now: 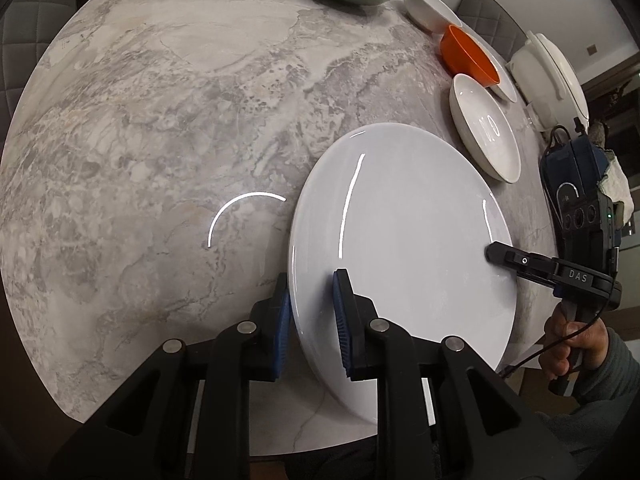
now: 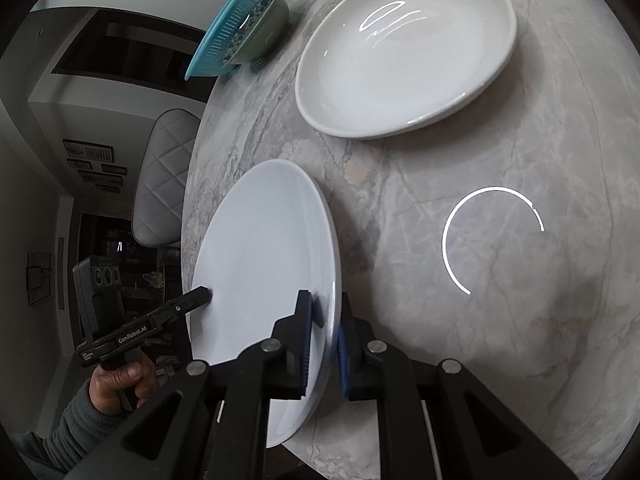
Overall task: Organize plates and bowls
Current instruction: 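Lift the large plate with both tools, set it down, open both, then move both tools to the white deep plate beside the orange bowl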
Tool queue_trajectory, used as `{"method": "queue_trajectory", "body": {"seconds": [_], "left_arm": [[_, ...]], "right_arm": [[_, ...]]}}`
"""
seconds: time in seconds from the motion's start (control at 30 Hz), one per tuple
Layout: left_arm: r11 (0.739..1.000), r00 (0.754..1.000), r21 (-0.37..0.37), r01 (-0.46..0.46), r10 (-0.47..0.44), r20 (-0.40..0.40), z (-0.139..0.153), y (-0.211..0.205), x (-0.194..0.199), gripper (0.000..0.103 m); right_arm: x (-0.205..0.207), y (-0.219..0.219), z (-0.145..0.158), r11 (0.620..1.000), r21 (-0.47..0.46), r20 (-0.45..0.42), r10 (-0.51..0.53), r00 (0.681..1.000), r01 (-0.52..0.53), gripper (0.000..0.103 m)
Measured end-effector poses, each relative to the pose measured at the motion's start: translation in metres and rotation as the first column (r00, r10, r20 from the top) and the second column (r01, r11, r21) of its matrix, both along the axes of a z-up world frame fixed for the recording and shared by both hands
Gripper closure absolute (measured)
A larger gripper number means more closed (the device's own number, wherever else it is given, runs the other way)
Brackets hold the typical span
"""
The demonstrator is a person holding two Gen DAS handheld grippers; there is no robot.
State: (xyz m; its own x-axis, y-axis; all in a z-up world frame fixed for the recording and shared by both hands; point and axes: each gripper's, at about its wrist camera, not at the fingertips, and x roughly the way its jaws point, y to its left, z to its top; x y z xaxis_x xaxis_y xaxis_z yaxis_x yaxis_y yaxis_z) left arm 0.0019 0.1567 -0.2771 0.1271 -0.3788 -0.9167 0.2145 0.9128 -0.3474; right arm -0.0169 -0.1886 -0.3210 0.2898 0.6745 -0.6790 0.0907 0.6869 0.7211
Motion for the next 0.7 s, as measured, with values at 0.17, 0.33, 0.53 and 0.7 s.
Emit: {"method": "queue_trajectory", "body": {"seconds": [0.17,0.33,0.53,0.7], "left_arm": [[0.998,0.999,0.043,0.042,-0.043,0.012,-0.01,-0.009,0.016,0.083],[0.993,0.994,0.1,0.069,-0.077,0.082,0.002,-0.005,0.018,0.082],[0.99,0.976,0.126,-0.067,0.039,0.213,0.05,0.013,0.015,0.016],[0.985,0.967,0.171,-0.028,-0.017,0.253,0.069,-0.007,0.027,0.0]], "right_arm": [[-0.001,0.002,-0.002,1.0,-0.026,0.003,-0.004,1.0,0.004,0.088],[-0.003,0.003,0.008,0.996,-0.084,0.037,-0.006,0.999,0.009,0.062],[-0.033,-0.028,0.036,0.984,-0.139,0.102,-0.098,0.99,0.112,0.019],[-0.063,-0.066,0.05,0.954,-0.156,0.063,-0.248,0.967,0.255,0.017]]}}
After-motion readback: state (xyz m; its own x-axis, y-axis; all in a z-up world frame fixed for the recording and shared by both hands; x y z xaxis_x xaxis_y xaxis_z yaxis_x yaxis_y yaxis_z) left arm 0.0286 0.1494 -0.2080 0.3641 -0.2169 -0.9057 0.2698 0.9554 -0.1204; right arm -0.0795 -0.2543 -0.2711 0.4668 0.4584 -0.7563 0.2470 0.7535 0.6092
